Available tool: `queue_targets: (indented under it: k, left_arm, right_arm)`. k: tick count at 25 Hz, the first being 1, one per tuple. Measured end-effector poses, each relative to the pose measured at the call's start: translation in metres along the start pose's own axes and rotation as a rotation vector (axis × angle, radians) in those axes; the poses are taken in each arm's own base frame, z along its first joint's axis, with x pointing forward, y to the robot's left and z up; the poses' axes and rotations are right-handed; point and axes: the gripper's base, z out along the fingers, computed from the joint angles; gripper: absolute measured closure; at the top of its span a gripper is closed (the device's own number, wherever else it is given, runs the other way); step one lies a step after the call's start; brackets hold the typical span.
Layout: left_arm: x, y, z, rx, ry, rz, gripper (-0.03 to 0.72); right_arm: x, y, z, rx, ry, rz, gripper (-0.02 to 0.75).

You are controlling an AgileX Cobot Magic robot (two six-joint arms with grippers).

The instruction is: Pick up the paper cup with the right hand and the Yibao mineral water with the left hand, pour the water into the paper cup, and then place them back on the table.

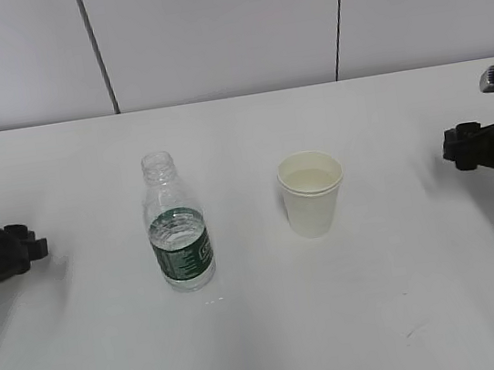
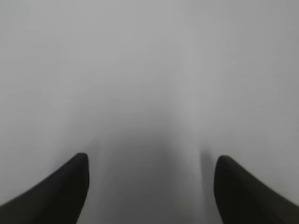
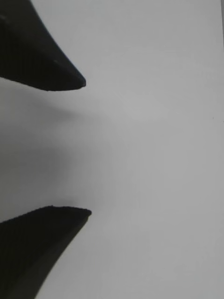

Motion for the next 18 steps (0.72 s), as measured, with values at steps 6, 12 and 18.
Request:
queue_targets:
  k: [6,12,18]
  left_arm:
    - [-0.063,0.008,0.004,0.057,0.269,-0.05,0.188]
    - [-0.116,0.015,-0.005,0.107,0.457,-0.056,0.201]
    - [-0.143,0.014,-0.022,0.157,0.641,-0.038,0.204]
  right_arm:
    - [-0.041,-0.001,-0.015,0.004,0.21,0.009,0.142]
    - [-0.076,-0.001,-0.021,0.001,0.508,0.011,0.142]
    - [-0.121,0.0,-0.039,-0.003,0.749,0.01,0.143]
